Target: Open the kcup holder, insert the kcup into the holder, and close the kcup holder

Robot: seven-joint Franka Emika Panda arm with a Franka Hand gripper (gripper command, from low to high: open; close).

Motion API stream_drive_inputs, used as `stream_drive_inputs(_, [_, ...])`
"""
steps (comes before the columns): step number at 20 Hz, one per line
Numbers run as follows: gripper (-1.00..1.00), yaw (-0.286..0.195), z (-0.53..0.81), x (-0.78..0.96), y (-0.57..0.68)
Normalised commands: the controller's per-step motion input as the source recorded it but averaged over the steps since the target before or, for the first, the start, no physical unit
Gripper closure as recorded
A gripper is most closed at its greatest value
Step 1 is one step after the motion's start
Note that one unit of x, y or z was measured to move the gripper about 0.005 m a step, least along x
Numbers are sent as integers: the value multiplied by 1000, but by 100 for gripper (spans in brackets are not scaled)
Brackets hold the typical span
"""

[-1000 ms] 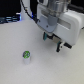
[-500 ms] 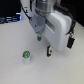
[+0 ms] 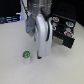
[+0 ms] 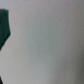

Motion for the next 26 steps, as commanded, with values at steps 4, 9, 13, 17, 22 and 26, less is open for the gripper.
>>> stream_drive_inputs(4, [-100, -311, -208, -238, -396])
stream_drive_inputs(9, [-100, -305, -332, -215, -429])
stream_drive_inputs(13, [-100, -306, -340, -211, -404])
stream_drive_inputs(17, [-100, -306, -352, -116, -424])
stream_drive_inputs(22, [-100, -291, -322, -21, -311])
stream_drive_inputs(26, [-100, -216, -212, -17, -119])
